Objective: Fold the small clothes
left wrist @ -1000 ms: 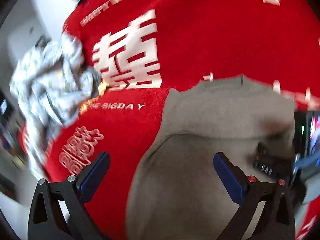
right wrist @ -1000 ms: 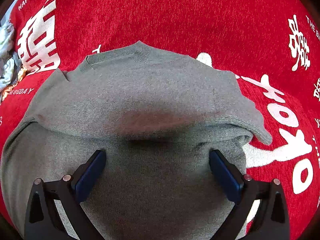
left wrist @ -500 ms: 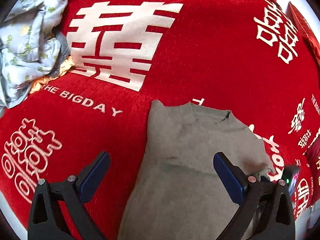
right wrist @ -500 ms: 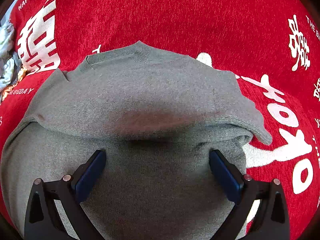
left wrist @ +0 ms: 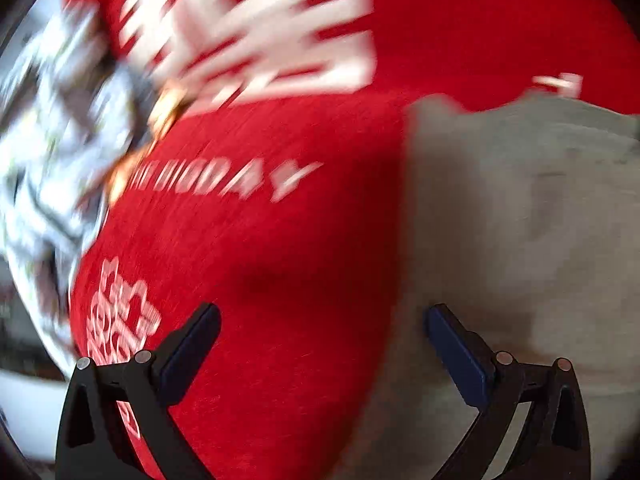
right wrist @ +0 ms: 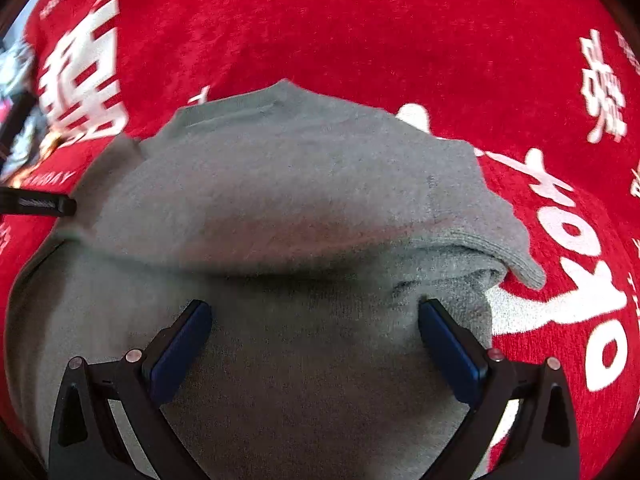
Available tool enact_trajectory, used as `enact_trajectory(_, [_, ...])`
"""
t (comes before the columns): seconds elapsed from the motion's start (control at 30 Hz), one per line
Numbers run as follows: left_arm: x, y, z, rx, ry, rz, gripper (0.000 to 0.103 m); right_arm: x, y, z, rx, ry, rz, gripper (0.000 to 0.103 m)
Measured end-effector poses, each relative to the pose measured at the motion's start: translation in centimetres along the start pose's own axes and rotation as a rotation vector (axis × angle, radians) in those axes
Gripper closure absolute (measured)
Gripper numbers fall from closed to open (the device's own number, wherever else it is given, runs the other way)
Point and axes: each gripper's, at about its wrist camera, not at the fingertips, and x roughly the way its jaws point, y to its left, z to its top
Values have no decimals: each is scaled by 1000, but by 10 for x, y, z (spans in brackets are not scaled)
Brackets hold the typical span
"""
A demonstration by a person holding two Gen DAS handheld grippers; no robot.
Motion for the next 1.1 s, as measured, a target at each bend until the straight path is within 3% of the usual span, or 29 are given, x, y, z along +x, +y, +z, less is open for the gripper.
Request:
enact_trajectory(0.03, [3,14,-4,-37,-3,-22,0,-2,-3,-2,-8,-11,21,0])
enact_trajectory(0.07, [9,30,-9,-66,17,27,0,-3,-4,-3,-22,-11,37,0])
enact_trajectory(0.17, [6,55,-10,-122,14,-51,0,-2,0,0,-93,39,55,0])
enact_trajectory(0.23, [-14,58,-10,-140,-46,-127,0,-12,-5,3,-81,27,104,0])
enact_trajectory(0.3, [-40,40,-7,-95,-125,-214,0,-28,-16,7,1,-44,150,0])
enact_trajectory(0.4, [-63,-13,2,42,-176,-345,0,-24,-24,22,89,-19,147,0])
enact_trajectory(0.5, [-68,-63,12,136,-148,-531,0,-14,-21,40,67,-27,97,0])
enact_trajectory(0.6, [-59,-88,27,148,-144,-587,0,-3,-13,60,18,-37,88,0])
enact_trajectory(0.67, [-43,-95,37,148,-116,-587,0,14,-13,70,-2,-2,84,0])
enact_trajectory(0.73, [-21,-99,44,163,-98,-486,0,37,-18,79,-5,59,60,0])
enact_trajectory(0.77, [-2,-96,48,160,-70,-389,0,45,-21,81,-8,70,44,0])
enact_trajectory(0.83, [8,-75,49,129,-119,-362,0,53,-26,86,-20,73,-2,0])
enact_trajectory(0.9, [17,-63,50,119,-108,-235,0,59,-31,89,-2,90,-9,0])
enact_trajectory(0.93, [18,-50,49,98,-117,-305,0,60,-30,88,-1,84,-7,0])
enact_trajectory(1.0, [13,-45,49,95,-86,-281,0,60,-25,89,-31,88,-26,0])
enact_trajectory(1.1, [-12,-38,43,88,-100,-333,0,32,-20,88,-12,17,-16,0])
